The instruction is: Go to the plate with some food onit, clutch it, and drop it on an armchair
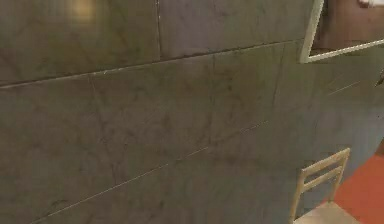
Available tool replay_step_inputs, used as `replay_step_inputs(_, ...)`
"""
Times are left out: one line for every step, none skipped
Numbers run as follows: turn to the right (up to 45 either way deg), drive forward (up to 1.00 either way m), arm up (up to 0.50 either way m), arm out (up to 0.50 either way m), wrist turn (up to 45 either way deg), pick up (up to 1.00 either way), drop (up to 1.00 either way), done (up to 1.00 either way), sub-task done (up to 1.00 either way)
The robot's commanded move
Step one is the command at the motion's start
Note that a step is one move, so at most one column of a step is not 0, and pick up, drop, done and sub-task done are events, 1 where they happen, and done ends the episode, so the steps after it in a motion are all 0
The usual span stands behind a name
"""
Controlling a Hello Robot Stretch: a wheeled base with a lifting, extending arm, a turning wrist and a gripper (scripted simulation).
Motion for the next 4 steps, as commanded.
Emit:
replay_step_inputs(45.0,0.0,0.0,0.0,0.0,0.0,0.0,0.0,0.0)
replay_step_inputs(45.0,0.0,0.0,0.0,0.0,0.0,0.0,0.0,0.0)
replay_step_inputs(45.0,0.0,0.0,0.0,0.0,0.0,0.0,0.0,0.0)
replay_step_inputs(9.0,0.0,0.0,0.0,0.0,0.0,0.0,0.0,0.0)
